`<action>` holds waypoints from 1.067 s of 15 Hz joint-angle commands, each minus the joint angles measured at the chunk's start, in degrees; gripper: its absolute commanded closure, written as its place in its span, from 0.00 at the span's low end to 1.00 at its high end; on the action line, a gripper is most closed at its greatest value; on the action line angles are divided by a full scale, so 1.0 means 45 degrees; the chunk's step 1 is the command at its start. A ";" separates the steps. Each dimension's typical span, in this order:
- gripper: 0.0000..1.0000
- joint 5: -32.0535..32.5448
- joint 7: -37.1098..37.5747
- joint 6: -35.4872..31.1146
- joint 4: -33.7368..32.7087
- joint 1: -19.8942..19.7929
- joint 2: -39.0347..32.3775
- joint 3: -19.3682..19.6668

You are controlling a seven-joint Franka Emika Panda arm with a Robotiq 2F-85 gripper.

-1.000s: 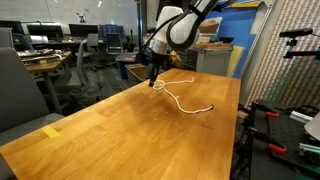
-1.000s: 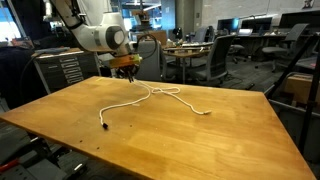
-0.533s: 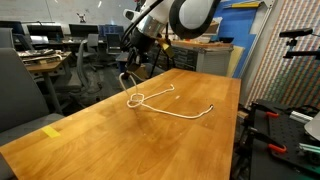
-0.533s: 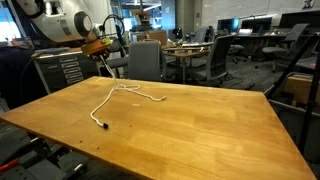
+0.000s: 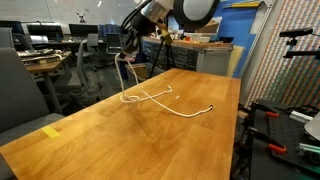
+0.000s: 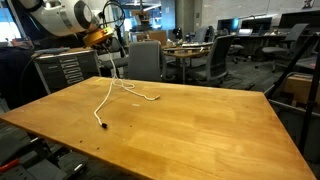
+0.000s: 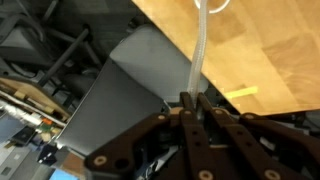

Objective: Tie a knot using the white rope

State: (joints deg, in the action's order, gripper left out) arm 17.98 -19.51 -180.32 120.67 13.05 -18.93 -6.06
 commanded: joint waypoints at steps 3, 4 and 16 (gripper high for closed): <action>0.89 0.0714 0.1588 -0.0953 0.0715 0.2304 0.3310 0.2695; 0.89 0.1124 0.1951 -0.0946 0.0595 0.2739 0.3820 0.3248; 0.91 0.0820 0.3795 0.2691 0.1957 0.1112 0.4210 0.1905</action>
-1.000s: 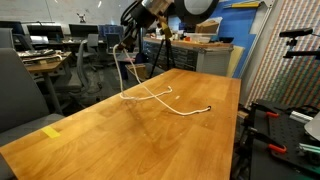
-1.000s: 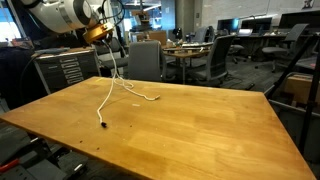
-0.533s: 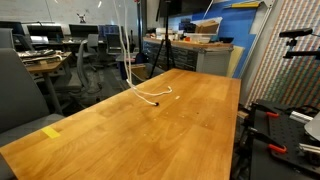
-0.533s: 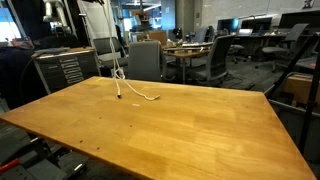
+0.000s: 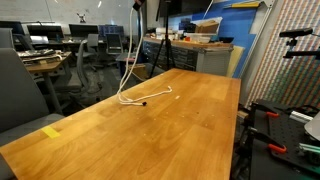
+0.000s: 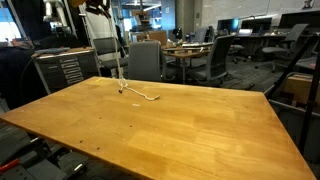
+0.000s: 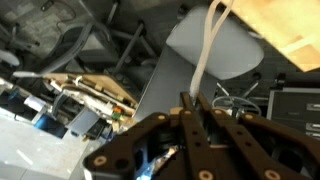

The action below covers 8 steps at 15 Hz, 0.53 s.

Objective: Tie a knot using the white rope

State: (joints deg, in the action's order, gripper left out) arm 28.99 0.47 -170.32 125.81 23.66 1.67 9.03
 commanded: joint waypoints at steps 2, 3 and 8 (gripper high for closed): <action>0.90 -0.2621 -0.0849 0.1188 0.1151 -0.1711 -0.1017 -0.1921; 0.90 -0.2946 -0.0873 0.1702 0.1194 -0.2029 -0.1321 -0.2134; 0.76 -0.3798 -0.1019 0.2982 0.1342 -0.2861 -0.2058 -0.2713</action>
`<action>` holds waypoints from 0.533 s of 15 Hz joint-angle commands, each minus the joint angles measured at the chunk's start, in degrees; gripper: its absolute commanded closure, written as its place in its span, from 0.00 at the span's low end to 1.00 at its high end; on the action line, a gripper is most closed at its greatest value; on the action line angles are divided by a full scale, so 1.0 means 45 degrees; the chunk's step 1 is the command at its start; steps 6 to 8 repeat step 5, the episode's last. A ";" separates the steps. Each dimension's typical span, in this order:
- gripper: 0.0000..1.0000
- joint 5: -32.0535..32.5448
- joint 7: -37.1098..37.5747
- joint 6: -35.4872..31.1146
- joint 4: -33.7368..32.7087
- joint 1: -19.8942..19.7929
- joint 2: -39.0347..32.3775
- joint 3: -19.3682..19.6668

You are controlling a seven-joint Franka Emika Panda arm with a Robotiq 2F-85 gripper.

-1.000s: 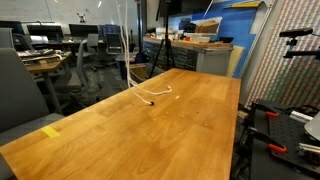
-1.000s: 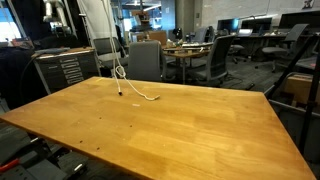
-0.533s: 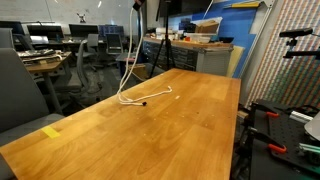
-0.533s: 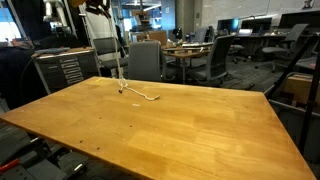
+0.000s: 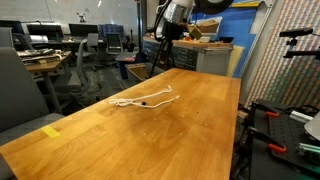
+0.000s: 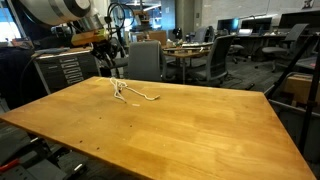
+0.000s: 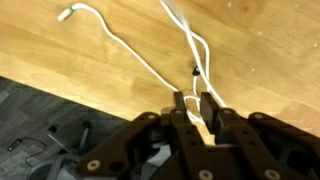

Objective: Tie a knot using the white rope

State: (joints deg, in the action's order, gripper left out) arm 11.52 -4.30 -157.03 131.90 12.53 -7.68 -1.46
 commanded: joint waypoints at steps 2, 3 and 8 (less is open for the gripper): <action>0.64 -0.0126 -0.0097 0.0127 -0.0012 -0.0530 -0.0176 -0.0419; 0.64 -0.0145 -0.0098 0.0142 -0.0014 -0.0532 -0.0180 -0.0429; 0.64 -0.0164 -0.0099 0.0151 -0.0020 -0.0525 -0.0179 -0.0464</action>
